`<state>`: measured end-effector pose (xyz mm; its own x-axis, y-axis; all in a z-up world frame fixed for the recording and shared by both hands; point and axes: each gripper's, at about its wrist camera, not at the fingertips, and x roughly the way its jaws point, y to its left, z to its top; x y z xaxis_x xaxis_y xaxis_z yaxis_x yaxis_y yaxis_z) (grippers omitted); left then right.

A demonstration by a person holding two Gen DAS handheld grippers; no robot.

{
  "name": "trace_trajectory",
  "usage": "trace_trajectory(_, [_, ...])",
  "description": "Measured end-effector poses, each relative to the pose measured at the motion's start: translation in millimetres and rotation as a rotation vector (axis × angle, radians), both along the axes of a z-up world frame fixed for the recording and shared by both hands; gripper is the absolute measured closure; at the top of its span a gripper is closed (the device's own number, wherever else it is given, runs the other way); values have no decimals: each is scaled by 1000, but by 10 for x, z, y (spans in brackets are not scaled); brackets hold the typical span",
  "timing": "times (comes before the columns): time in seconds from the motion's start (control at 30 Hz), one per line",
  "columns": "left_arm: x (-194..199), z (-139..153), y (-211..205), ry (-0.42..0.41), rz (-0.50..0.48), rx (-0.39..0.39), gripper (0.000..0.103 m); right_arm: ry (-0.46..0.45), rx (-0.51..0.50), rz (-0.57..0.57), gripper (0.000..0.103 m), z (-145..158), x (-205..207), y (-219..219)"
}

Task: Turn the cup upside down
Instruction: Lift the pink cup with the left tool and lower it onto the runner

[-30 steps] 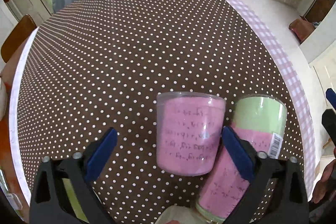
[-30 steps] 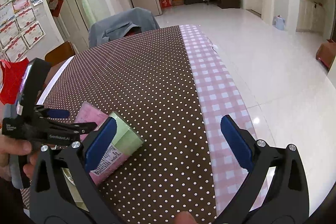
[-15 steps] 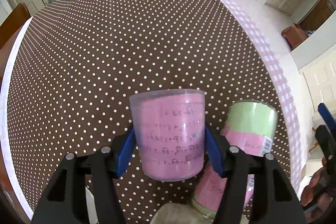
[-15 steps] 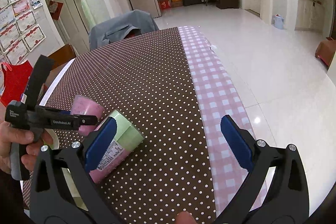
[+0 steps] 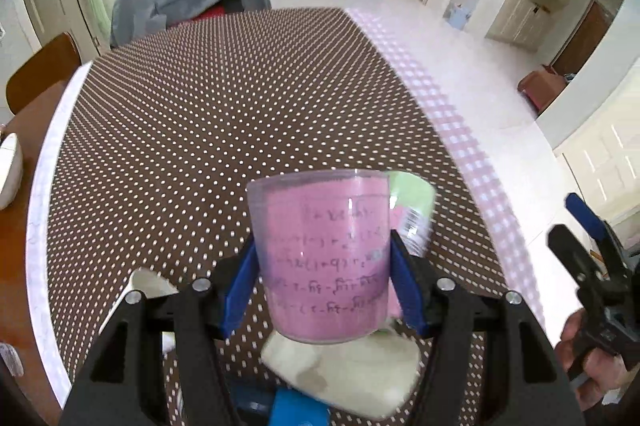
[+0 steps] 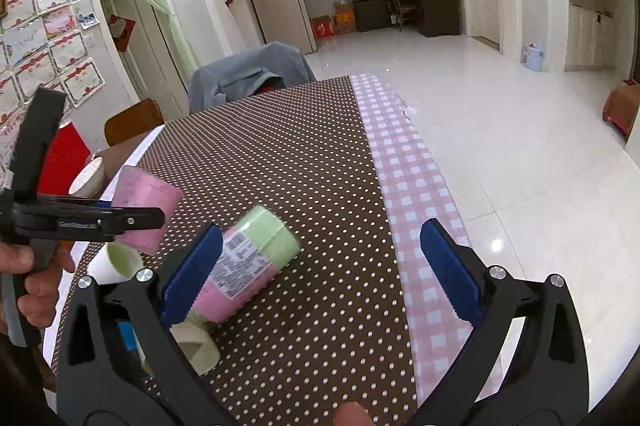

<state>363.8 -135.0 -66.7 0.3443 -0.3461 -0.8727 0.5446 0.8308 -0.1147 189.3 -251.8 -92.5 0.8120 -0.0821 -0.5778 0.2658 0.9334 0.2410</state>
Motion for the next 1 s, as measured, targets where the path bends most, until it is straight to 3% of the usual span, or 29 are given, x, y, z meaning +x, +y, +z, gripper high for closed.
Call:
trace_trajectory(0.13, [-351,247,176,-46,-8,-34,42,-34,-13,20,6,86,-243,107])
trace_trajectory(0.3, [-909,244,352,-67,-20,-62,42,-53,-14,45,6,84,-537,225])
trace_trajectory(0.73, [-2031,-218,615,-97,-28,-61,42,-131,-41,84,6,-30,-1311,487])
trace_trajectory(1.0, [-2216,-625,626,-53,-22,-6,42,-172,-35,90,6,3,-1489,476])
